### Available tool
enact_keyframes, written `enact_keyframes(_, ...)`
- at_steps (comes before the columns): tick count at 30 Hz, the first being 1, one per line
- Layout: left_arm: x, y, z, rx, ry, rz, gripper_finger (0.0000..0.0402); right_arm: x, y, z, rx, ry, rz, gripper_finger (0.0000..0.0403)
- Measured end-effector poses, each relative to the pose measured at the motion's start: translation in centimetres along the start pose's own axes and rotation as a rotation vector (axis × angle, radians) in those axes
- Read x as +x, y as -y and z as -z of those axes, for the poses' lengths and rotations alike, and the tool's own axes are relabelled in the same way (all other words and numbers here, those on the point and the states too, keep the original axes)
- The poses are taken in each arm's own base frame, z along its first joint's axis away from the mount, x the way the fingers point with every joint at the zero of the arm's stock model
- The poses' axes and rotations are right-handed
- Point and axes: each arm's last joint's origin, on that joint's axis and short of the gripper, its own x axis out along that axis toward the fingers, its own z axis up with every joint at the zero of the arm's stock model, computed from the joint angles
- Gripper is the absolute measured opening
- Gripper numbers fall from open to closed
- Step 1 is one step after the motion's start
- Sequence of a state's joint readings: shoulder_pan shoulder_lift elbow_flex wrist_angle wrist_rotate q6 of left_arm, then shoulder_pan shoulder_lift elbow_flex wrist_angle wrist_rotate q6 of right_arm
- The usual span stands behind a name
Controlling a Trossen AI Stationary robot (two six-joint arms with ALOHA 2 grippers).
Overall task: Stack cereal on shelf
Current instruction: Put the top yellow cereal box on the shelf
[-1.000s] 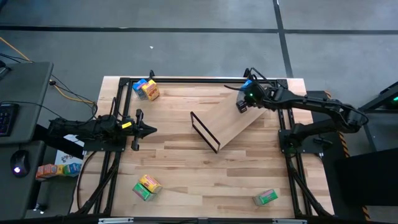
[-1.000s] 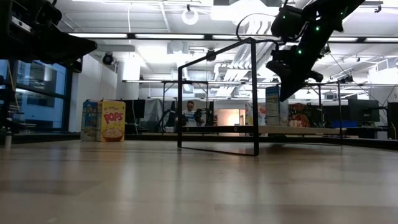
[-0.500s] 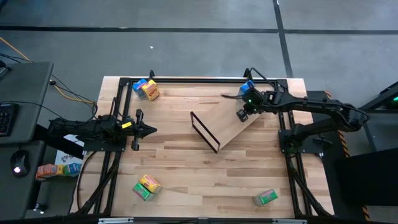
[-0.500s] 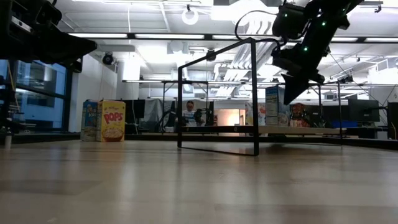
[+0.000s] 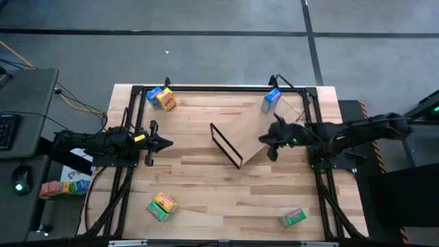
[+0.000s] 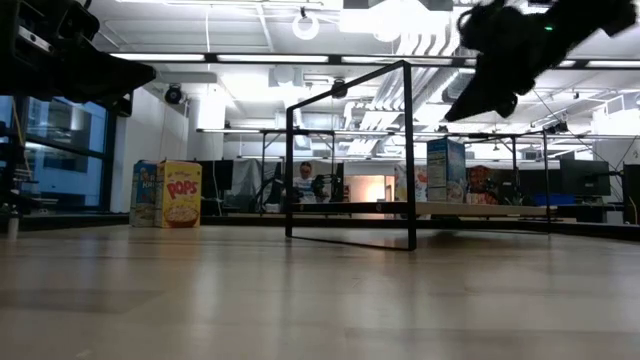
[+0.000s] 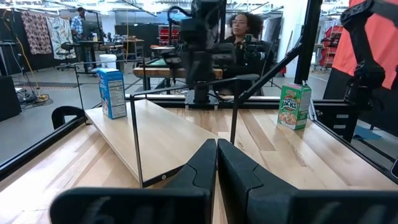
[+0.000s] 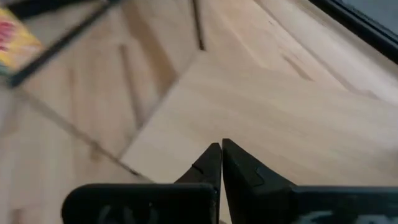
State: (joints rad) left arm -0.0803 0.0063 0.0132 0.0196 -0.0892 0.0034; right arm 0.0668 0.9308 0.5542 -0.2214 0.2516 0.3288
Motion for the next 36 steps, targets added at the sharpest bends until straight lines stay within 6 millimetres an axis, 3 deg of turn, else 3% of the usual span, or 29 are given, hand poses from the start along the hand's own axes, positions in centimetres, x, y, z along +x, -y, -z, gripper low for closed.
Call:
enact_keyframes(5, 0.0, 0.0, 0.0, 0.000, 0.001, 0.000, 0.0008, -0.8, -0.3, 1.1, -0.062, 0.213, -0.113, 0.0000)
enact_keyframes(11, 0.0, 0.0, -0.1, 0.102, 0.008, -0.001, 0.0008, -1.7, -0.9, -0.6, -0.181, 0.435, -0.202, 0.0000)
enact_keyframes(20, 0.0, 0.0, -0.2, 0.101, 0.021, -0.001, 0.0007, -2.7, -1.2, -2.1, -0.295, 0.636, -0.222, 0.0000)
enact_keyframes(30, -0.3, -0.3, -2.6, 0.027, 0.261, -0.101, 0.0012, -2.9, -1.3, -2.4, -0.295, 0.674, -0.217, 0.0000)
enact_keyframes(36, 0.3, -0.9, -3.1, -0.042, 0.157, -0.321, 0.0078, -2.9, -1.3, -2.4, -0.296, 0.671, -0.217, 0.0000)
